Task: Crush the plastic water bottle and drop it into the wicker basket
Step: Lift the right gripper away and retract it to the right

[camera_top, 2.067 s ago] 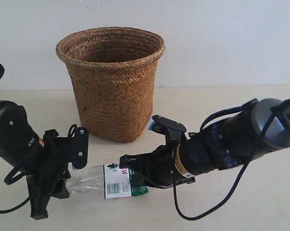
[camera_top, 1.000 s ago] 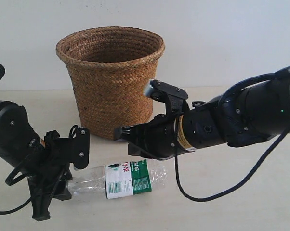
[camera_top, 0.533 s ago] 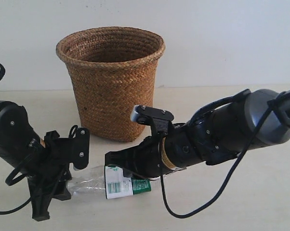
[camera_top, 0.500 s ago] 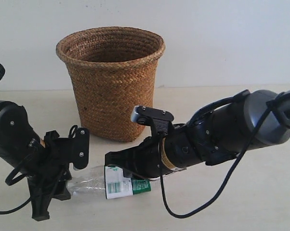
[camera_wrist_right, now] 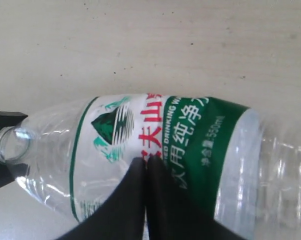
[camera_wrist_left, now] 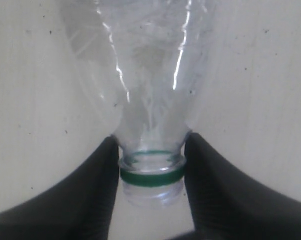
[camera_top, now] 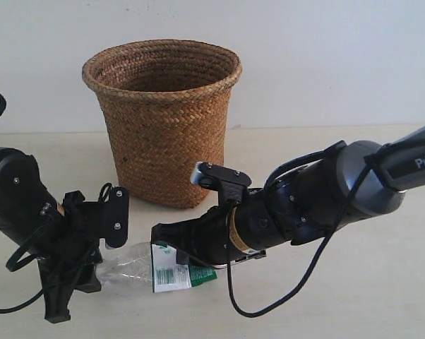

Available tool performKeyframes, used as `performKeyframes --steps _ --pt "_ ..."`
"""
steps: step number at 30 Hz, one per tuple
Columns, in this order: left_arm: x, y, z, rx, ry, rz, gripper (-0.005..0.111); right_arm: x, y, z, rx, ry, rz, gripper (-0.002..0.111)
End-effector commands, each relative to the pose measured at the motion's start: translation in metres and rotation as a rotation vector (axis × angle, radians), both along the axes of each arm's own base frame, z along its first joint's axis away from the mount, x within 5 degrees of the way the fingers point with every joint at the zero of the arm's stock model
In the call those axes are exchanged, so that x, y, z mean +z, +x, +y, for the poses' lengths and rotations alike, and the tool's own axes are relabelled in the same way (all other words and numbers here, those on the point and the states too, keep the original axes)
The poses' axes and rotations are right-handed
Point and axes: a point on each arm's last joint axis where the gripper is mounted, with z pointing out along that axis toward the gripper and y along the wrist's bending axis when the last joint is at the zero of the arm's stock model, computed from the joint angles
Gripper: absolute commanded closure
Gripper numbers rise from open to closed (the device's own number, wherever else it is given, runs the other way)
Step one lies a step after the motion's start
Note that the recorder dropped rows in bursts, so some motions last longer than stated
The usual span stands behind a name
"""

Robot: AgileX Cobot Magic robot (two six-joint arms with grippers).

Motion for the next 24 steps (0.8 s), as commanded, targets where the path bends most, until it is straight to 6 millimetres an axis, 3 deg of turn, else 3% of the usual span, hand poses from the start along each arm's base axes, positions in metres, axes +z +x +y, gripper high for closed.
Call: performKeyframes --steps 1,11,13,16,17,19,20,23,24 --pt "-0.001 -0.001 -0.003 0.007 -0.011 0.018 0.103 -0.045 -0.003 0.002 0.025 -0.050 0.105 0.108" --pt "-0.001 -0.001 -0.003 0.007 -0.012 0.016 0.103 -0.048 -0.005 0.003 0.028 -0.041 0.125 0.108" --pt "-0.001 -0.001 -0.003 0.007 -0.012 0.016 0.103 -0.036 -0.001 0.000 0.009 -0.063 0.065 0.108" --pt "-0.001 -0.001 -0.003 0.007 -0.012 0.016 0.103 0.010 0.000 -0.013 -0.024 -0.090 -0.101 0.108" --pt "-0.001 -0.001 -0.003 0.007 -0.012 0.016 0.103 0.035 -0.002 -0.020 -0.034 -0.087 -0.183 0.108" --pt "-0.001 -0.001 -0.003 0.007 -0.012 0.016 0.103 0.068 -0.009 -0.036 -0.079 -0.094 -0.287 0.108" --pt "-0.001 -0.001 -0.003 0.005 -0.010 0.016 0.103 0.077 -0.011 -0.042 -0.097 -0.101 -0.318 0.108" --pt "-0.001 0.000 -0.003 0.000 -0.008 0.004 0.103 0.125 -0.039 -0.075 -0.136 -0.083 -0.473 0.108" --pt "-0.001 0.000 -0.003 0.000 -0.008 0.004 0.103 0.130 -0.046 -0.082 -0.146 -0.081 -0.488 0.108"
